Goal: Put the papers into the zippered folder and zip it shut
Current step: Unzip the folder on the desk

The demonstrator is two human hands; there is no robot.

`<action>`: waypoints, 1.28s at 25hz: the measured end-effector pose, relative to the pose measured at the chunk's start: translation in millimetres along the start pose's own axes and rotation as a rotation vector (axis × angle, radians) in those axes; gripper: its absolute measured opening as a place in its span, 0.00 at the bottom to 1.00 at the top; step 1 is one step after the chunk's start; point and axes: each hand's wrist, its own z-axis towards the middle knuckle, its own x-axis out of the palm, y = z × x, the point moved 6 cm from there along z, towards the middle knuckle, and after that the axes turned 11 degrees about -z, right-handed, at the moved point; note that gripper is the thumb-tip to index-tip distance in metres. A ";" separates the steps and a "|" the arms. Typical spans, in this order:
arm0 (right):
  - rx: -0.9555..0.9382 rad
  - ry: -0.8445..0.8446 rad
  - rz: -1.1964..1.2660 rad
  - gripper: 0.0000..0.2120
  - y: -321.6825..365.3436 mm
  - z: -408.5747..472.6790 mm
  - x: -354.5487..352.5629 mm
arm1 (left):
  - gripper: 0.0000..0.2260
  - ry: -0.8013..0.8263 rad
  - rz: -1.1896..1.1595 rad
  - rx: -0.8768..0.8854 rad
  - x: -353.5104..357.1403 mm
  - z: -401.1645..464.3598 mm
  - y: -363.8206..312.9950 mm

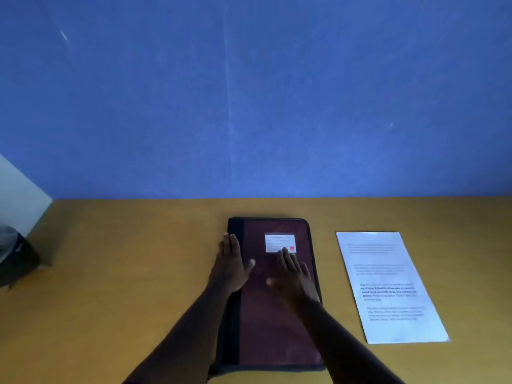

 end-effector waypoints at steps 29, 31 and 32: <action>0.078 -0.113 0.044 0.15 51.9 189.5 -56.6 | 0.54 0.031 0.029 -0.293 6.2 64.6 35.4; 0.124 -0.044 0.042 0.17 60.7 202.6 -55.0 | 0.54 0.027 0.036 -0.291 5.2 65.1 34.5; 0.156 -0.012 0.047 0.17 65.3 208.1 -52.9 | 0.54 0.024 0.039 -0.292 4.6 65.7 34.8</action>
